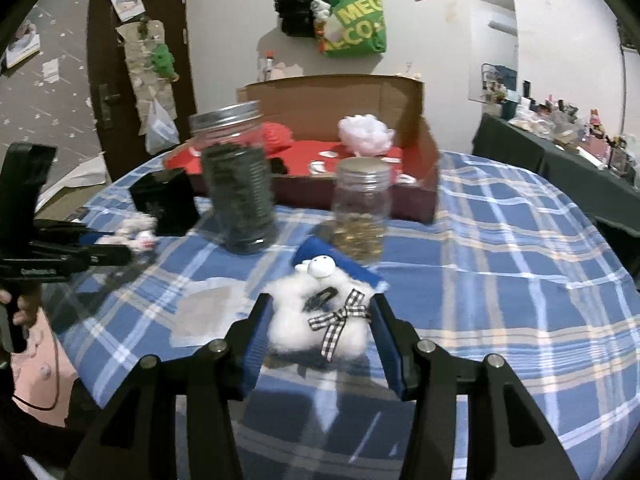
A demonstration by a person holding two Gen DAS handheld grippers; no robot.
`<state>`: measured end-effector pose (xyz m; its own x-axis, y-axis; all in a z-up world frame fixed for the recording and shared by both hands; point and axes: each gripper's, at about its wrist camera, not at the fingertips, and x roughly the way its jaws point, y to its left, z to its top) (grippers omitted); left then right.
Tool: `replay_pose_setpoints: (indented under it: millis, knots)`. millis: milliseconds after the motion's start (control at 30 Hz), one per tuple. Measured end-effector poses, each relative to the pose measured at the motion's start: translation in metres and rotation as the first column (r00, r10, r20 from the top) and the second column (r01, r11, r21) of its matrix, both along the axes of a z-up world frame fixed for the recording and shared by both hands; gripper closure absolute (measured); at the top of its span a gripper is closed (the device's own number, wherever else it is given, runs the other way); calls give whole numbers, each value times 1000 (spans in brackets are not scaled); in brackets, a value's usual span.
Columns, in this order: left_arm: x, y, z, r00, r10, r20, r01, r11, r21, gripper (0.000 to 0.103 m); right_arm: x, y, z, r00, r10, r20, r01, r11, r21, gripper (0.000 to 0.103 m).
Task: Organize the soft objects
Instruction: 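Carry the scrunchie and white plush toy up into the cardboard box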
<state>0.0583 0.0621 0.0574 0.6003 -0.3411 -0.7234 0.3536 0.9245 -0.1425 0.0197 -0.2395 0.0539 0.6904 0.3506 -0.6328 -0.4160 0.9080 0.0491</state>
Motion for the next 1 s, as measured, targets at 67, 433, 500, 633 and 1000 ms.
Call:
replay_pose_setpoints:
  millis: [67, 433, 500, 633, 1000]
  knots:
    - [0, 15, 1, 1000, 28, -6, -28, 1000, -4, 74, 5, -7, 2, 1000, -22, 2, 22, 1000, -7, 51]
    - [24, 59, 3, 992, 130, -4, -129, 990, 55, 74, 38, -25, 10, 995, -88, 36, 91, 992, -89, 51]
    - [30, 63, 5, 991, 132, 3, -132, 989, 61, 74, 45, -26, 12, 995, -93, 45, 97, 990, -103, 51]
    - [42, 69, 10, 992, 123, 15, -124, 990, 72, 74, 60, -27, 17, 993, -101, 62, 109, 985, -135, 51]
    - [65, 78, 21, 994, 105, 38, -107, 993, 55, 74, 86, -27, 30, 989, -107, 99, 122, 979, -164, 51]
